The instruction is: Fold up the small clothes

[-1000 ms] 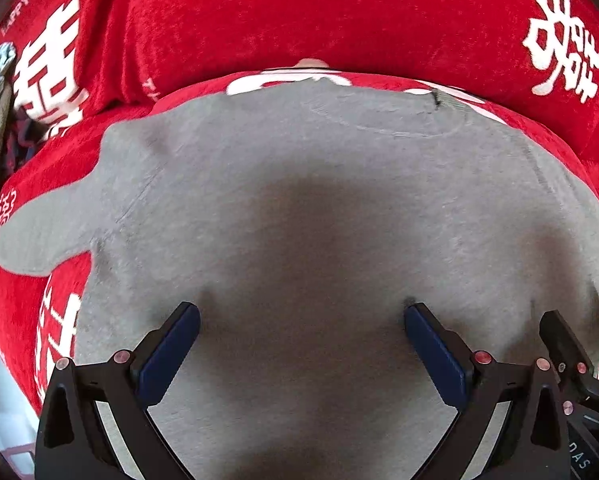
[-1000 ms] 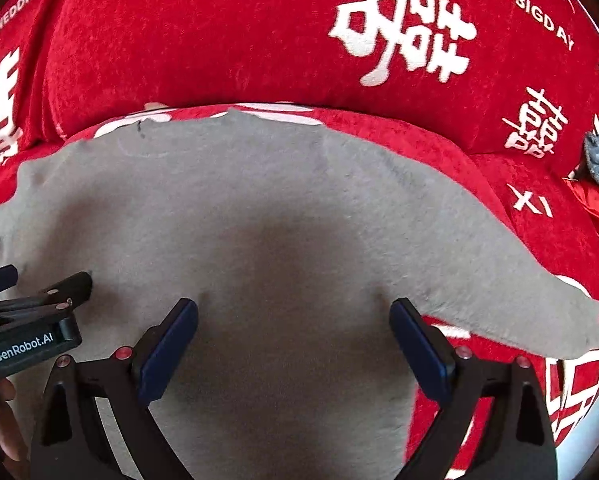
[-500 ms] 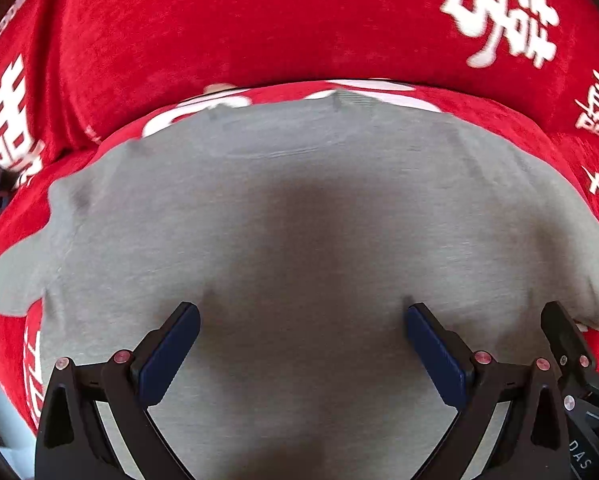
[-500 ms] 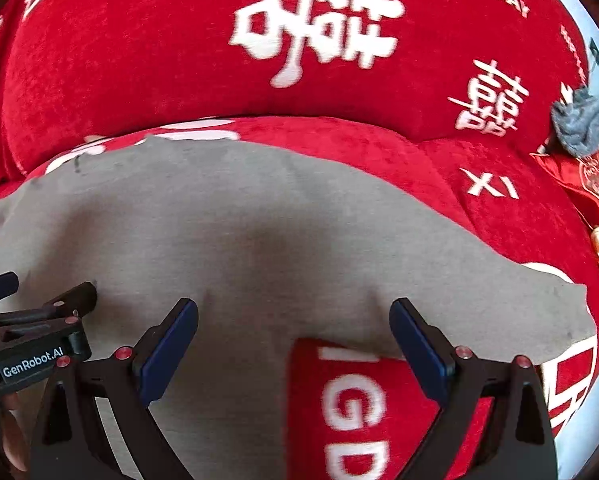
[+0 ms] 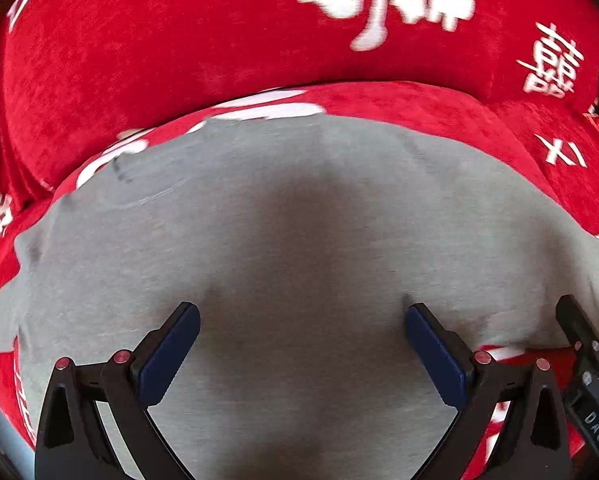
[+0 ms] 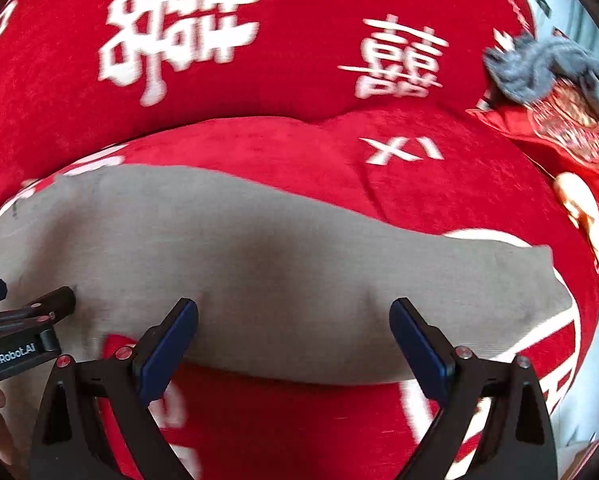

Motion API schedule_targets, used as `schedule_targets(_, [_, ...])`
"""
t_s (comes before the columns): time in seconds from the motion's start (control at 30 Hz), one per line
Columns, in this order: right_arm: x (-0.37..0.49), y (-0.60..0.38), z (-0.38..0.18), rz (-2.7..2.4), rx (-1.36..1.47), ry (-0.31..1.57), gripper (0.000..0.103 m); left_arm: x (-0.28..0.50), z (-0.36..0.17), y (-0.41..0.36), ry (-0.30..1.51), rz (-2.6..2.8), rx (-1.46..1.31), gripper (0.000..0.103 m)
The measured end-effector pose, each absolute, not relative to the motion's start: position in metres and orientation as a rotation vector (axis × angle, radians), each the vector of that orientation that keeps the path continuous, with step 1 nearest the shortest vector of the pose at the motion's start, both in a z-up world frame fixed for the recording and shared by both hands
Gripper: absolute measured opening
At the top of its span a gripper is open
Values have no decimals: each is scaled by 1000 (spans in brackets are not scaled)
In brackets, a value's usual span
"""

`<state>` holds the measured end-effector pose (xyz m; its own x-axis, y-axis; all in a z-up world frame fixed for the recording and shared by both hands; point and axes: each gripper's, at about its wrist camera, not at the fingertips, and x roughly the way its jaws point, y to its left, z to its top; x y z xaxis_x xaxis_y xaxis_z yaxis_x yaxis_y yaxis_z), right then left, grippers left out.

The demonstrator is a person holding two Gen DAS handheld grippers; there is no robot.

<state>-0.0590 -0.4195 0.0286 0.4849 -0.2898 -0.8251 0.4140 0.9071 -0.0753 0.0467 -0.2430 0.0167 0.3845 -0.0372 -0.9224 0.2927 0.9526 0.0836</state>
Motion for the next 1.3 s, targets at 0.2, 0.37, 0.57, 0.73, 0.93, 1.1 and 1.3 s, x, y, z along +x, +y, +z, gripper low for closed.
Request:
schedule_targets(0.2, [-90, -472, 30, -523, 181, 951, 97, 39, 20, -280, 1150, -265, 276, 103])
schedule_targets(0.37, [-125, -517, 31, -621, 205, 931, 97, 33, 17, -306, 1155, -299, 293, 103])
schedule_targets(0.57, [-164, -564, 32, -723, 280, 914, 97, 23, 18, -335, 1145, -340, 325, 103])
schedule_targets(0.73, [-166, -585, 15, -730, 350, 930, 96, 26, 16, -346, 1162, -357, 312, 103])
schedule_targets(0.93, [-134, -592, 15, -685, 273, 868, 56, 29, 12, -352, 1182, -362, 278, 103])
schedule_targets(1.1, [-143, -602, 31, -589, 360, 801, 6, 25, 20, -348, 1141, -361, 267, 103])
schedule_targets(1.3, [-173, -598, 52, -594, 421, 687, 6, 29, 32, -315, 1088, -303, 213, 103])
